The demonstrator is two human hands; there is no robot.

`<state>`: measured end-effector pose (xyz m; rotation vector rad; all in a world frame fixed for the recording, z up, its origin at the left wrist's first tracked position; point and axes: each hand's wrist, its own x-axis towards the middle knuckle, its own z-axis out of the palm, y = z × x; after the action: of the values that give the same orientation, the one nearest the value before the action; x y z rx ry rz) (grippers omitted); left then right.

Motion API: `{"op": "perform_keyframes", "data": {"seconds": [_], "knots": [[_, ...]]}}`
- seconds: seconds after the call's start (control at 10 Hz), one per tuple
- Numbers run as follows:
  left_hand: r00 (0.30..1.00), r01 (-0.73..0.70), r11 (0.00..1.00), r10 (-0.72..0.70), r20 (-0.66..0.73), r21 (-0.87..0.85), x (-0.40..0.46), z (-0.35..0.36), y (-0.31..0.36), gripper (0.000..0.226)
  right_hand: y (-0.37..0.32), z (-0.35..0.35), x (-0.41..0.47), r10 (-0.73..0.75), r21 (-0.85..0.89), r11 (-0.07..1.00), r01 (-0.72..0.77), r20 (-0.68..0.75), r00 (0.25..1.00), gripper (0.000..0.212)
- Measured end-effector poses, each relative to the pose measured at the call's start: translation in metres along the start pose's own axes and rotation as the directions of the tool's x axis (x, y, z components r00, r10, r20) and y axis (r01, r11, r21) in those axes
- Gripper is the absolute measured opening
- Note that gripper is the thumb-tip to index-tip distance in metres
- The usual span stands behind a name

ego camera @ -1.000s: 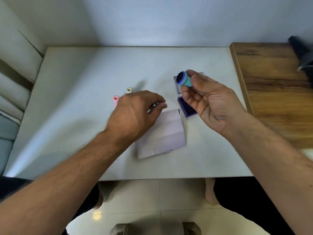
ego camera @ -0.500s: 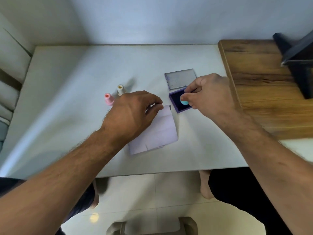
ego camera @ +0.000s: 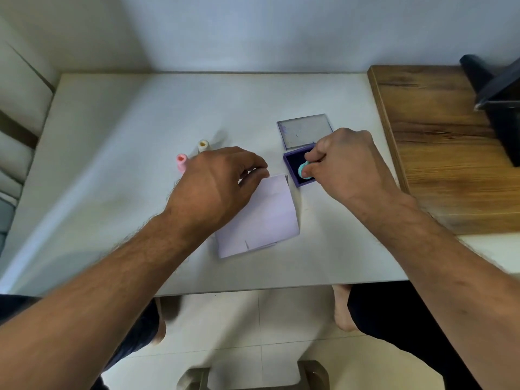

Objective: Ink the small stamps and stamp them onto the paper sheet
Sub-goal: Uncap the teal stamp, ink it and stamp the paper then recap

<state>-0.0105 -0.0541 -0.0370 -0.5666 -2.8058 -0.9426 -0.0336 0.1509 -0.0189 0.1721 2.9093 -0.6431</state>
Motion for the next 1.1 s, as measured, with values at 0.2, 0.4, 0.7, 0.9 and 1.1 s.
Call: {"op": "perform_keyframes", "data": {"seconds": [0.2,0.4,0.7,0.9,1.1], "knots": [[1.000,0.006,1.000,-0.006,-0.001,-0.004,-0.001,-0.002,0.001,0.015,-0.001,-0.001,-0.003,-0.063,-0.058,0.996,0.063,0.000,0.998,0.013],[1.000,0.009,1.000,-0.009,0.019,0.011,-0.007,-0.005,0.001,0.014,-0.003,0.001,0.009,-0.039,-0.099,0.994,0.050,0.106,0.994,0.012],[0.999,0.051,0.998,-0.051,0.016,0.027,-0.010,-0.007,-0.004,0.009,-0.005,0.001,0.005,0.001,-0.024,1.000,0.001,0.084,0.996,0.022],[0.998,0.034,0.999,-0.036,0.044,0.035,-0.014,-0.003,-0.012,0.015,-0.009,0.002,0.010,0.056,-0.049,0.998,-0.050,0.132,0.990,0.026],[0.997,0.064,0.996,-0.066,0.029,0.067,-0.016,-0.012,-0.011,0.012,-0.006,0.002,0.004,0.069,0.077,0.995,-0.071,0.028,0.997,0.032]]}}
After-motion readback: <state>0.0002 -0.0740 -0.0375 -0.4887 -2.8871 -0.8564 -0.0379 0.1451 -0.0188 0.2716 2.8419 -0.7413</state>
